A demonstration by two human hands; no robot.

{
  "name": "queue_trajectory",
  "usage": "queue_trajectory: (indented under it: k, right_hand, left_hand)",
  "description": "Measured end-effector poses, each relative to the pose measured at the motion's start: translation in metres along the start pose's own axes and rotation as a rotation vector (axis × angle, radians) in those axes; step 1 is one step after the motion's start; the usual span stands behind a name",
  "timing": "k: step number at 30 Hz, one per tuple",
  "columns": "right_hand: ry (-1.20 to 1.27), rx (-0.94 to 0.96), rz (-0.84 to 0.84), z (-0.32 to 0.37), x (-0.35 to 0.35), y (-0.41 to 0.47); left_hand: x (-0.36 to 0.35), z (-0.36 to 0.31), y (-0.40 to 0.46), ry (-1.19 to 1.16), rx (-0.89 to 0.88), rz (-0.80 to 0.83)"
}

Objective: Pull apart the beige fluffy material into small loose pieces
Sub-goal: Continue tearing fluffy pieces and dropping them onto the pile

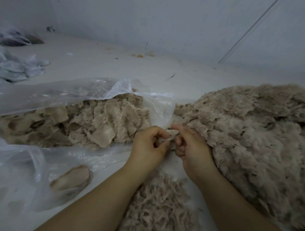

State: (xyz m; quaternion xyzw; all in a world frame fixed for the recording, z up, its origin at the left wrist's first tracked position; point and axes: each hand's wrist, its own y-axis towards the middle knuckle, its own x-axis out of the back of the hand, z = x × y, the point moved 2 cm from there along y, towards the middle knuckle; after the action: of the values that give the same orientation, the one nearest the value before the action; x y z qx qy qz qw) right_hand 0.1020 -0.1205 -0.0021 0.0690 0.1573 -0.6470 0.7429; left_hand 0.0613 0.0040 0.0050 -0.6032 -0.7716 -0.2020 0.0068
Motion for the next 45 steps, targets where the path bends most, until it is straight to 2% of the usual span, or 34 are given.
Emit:
queue_trajectory:
  k: [5,10,18,26,34,42,45]
  right_hand:
    - [-0.145,-0.014,-0.028,-0.005,0.0,0.004]
    - [-0.165,0.006,-0.047,-0.006,-0.001,0.003]
    - [-0.374,0.093,-0.133,-0.004,-0.001,-0.001]
    - [-0.362,0.129,-0.247,-0.004,-0.002,-0.003]
    - [-0.41,0.165,-0.28,-0.006,0.003,-0.001]
    - [-0.366,0.199,-0.243,-0.006,0.0,-0.002]
    - [-0.265,0.208,-0.127,-0.004,0.0,-0.005]
  left_hand:
    - [0.002,-0.001,0.0,-0.16,0.038,-0.024]
    - [0.005,0.001,0.0,-0.199,0.033,-0.061]
    - [0.012,-0.002,-0.004,-0.225,0.015,-0.106]
    - [0.015,-0.007,-0.007,-0.282,0.005,-0.218]
    - [0.025,-0.005,-0.004,-0.513,0.068,-0.389]
    - [0.021,-0.01,-0.009,-0.628,0.086,-0.303]
    - [0.018,-0.008,-0.008,-0.546,0.114,-0.25]
